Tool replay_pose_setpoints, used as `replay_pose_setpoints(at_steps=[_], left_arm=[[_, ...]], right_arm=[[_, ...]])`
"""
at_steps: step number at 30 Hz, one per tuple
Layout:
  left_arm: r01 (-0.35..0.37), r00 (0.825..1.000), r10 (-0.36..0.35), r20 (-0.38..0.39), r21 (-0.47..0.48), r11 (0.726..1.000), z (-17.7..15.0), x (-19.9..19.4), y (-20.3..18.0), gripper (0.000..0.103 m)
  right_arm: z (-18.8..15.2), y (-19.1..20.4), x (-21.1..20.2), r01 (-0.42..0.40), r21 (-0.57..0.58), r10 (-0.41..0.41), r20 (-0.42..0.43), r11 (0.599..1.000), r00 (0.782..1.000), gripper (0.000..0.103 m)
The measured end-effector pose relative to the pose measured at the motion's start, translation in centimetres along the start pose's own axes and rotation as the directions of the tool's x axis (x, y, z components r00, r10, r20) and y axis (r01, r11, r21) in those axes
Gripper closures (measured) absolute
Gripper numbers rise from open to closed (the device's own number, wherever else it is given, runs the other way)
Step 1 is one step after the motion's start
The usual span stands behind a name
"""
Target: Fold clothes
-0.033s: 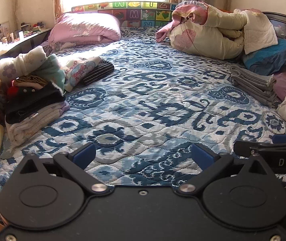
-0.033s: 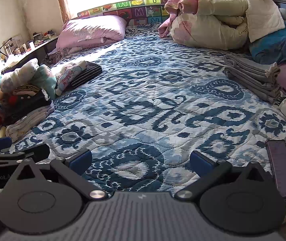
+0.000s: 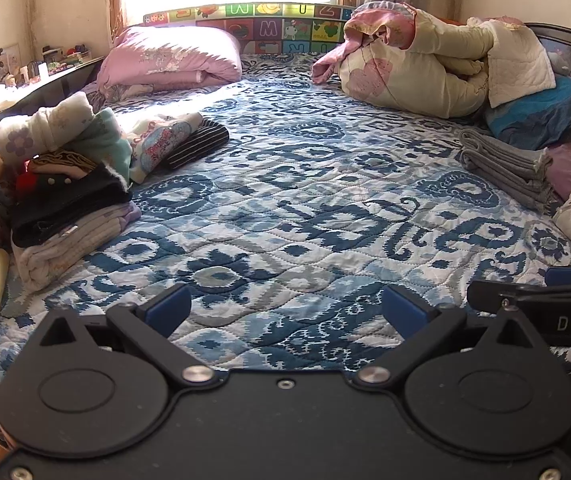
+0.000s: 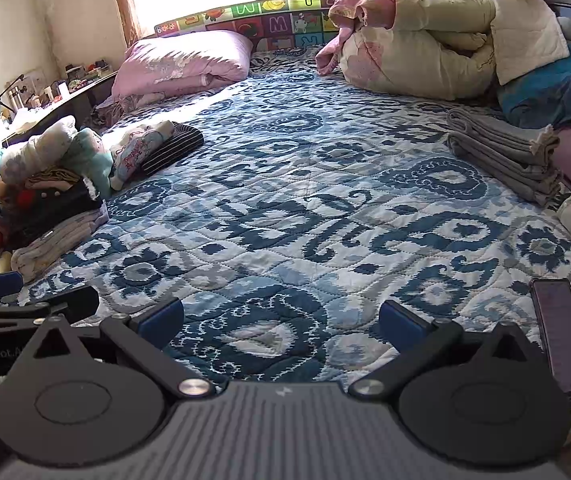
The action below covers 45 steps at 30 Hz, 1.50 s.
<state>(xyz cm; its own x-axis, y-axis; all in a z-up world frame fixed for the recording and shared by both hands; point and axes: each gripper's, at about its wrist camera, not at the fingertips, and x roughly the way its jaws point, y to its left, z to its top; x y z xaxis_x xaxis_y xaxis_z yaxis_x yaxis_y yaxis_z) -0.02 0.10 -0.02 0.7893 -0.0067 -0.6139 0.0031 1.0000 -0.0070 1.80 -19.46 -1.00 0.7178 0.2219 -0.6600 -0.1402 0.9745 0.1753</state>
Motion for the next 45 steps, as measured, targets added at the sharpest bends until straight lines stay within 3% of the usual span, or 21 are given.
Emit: replay_pose_setpoints(at_steps=[45], left_arm=[[-0.010, 1.000, 0.010, -0.021, 0.005, 1.000, -0.43, 0.16, -0.08, 0.000]], right_arm=[[-0.52, -0.01, 0.02, -0.001, -0.001, 0.001, 0.002, 1.000, 1.000, 0.000]])
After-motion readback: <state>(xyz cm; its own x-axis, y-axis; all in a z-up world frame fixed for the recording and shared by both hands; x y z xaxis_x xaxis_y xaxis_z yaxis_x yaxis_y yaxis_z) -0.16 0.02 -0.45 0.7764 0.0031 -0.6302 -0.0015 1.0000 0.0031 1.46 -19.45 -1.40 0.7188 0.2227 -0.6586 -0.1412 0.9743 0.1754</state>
